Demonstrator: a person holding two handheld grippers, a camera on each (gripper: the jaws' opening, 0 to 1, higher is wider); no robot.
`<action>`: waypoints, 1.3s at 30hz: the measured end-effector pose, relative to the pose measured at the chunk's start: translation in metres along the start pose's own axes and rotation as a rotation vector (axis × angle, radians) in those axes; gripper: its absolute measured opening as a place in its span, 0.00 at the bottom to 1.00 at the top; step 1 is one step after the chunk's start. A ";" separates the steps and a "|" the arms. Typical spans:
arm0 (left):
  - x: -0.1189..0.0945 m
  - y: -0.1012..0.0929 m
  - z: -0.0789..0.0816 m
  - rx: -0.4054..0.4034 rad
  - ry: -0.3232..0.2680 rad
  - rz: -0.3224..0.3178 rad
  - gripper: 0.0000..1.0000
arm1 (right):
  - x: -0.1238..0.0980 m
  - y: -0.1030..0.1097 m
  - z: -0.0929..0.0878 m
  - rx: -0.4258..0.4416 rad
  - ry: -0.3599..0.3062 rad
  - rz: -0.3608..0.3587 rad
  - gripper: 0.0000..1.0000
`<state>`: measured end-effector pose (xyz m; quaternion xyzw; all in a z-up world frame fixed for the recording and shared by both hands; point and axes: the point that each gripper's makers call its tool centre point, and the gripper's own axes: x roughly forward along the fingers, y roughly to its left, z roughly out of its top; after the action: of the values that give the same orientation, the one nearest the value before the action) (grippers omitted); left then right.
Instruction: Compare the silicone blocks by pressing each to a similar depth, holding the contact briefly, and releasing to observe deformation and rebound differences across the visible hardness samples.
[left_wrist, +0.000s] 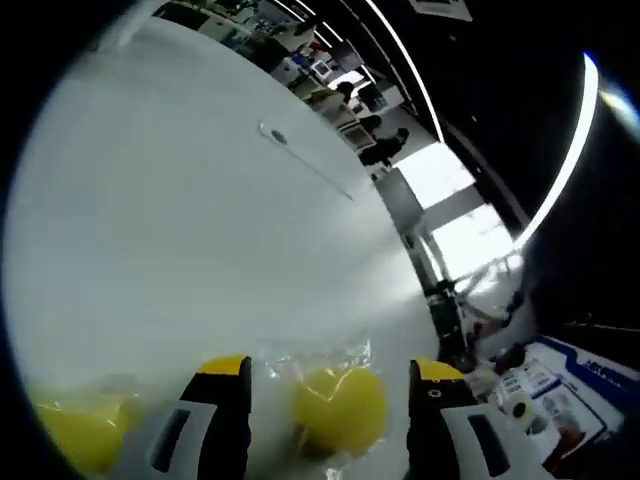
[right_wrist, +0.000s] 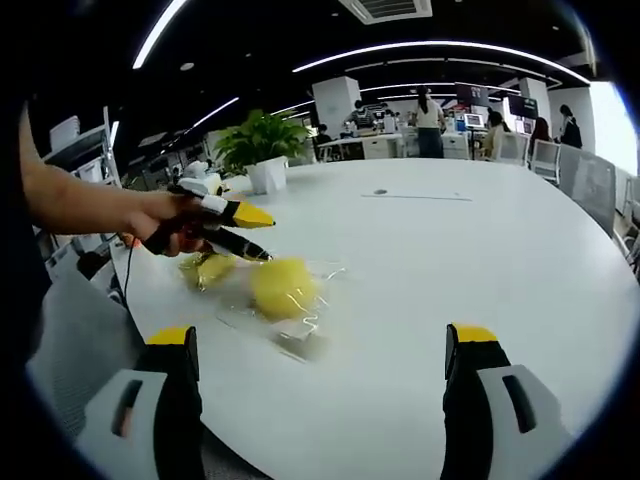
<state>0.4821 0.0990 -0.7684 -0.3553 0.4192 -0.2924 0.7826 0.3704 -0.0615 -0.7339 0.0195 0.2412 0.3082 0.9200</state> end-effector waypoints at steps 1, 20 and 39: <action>0.001 0.001 0.001 -0.013 -0.010 0.002 0.55 | 0.000 0.000 0.000 0.000 -0.001 0.000 0.96; 0.015 0.017 -0.015 -0.078 0.038 0.090 0.10 | -0.006 0.000 -0.004 0.001 0.001 0.004 0.96; 0.016 0.018 -0.011 -0.044 0.018 0.122 0.00 | -0.006 0.002 -0.006 0.005 0.004 0.004 0.96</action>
<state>0.4836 0.0942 -0.7943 -0.3435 0.4537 -0.2379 0.7872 0.3621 -0.0642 -0.7363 0.0220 0.2437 0.3095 0.9189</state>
